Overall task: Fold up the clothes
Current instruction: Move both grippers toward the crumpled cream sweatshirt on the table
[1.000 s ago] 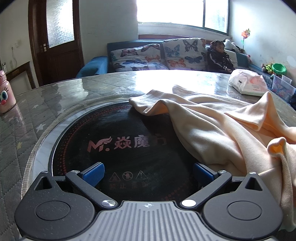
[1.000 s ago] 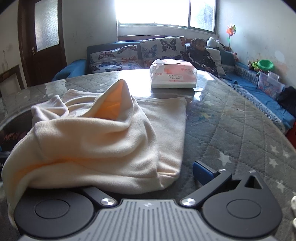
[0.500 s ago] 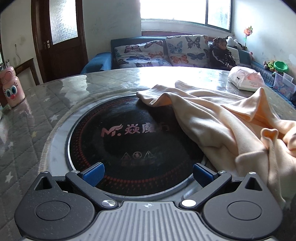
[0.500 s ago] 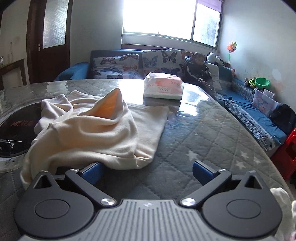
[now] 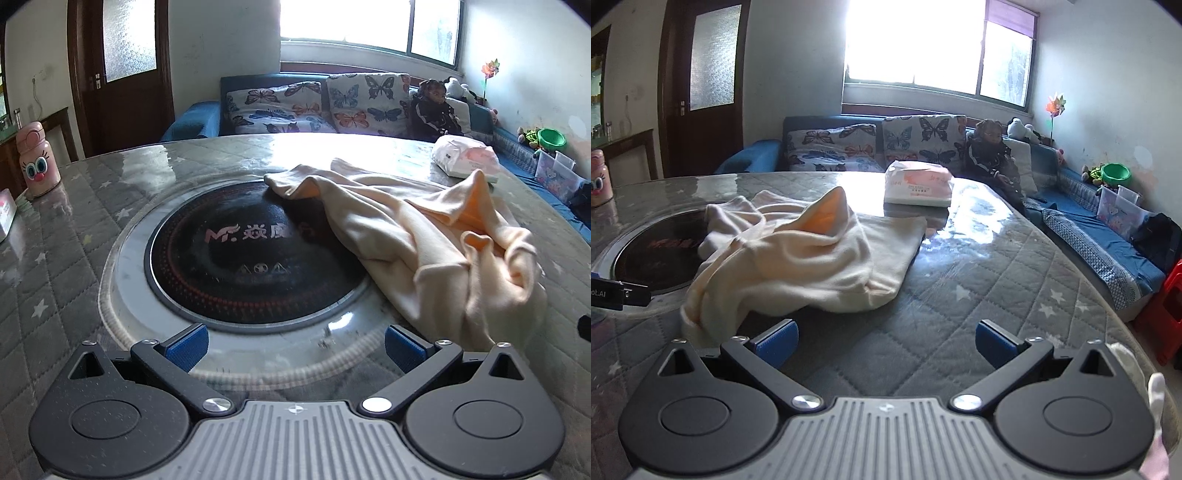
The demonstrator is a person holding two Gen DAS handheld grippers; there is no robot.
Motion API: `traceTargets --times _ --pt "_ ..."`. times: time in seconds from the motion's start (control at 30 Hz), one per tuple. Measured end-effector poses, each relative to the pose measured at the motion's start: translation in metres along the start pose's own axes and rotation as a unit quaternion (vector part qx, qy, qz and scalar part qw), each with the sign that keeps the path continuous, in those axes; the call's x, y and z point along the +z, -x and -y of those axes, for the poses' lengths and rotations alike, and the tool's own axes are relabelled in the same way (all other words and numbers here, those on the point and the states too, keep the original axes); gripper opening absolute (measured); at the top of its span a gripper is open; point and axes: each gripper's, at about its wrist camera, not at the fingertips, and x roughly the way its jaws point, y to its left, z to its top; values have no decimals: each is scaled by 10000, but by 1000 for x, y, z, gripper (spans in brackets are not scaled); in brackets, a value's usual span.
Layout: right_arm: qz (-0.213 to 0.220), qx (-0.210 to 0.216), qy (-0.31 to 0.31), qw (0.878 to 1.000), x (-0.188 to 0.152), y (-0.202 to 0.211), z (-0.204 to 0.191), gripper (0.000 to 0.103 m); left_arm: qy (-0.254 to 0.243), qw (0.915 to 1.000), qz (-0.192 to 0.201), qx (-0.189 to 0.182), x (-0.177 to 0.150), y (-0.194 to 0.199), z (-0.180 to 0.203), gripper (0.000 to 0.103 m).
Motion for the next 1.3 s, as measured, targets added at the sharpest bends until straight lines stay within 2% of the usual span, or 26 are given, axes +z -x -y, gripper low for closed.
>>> traceTargets --times 0.47,0.9,1.3 --pt "55 359 -25 9993 -23 30 -18 103 -109 9999 113 -10 -22 42 12 103" --pt "182 488 185 9985 -32 60 -32 103 -208 9994 263 39 -33 73 20 103" --pt "199 543 395 9975 -30 68 -40 103 -297 9992 275 -49 -31 80 27 103"
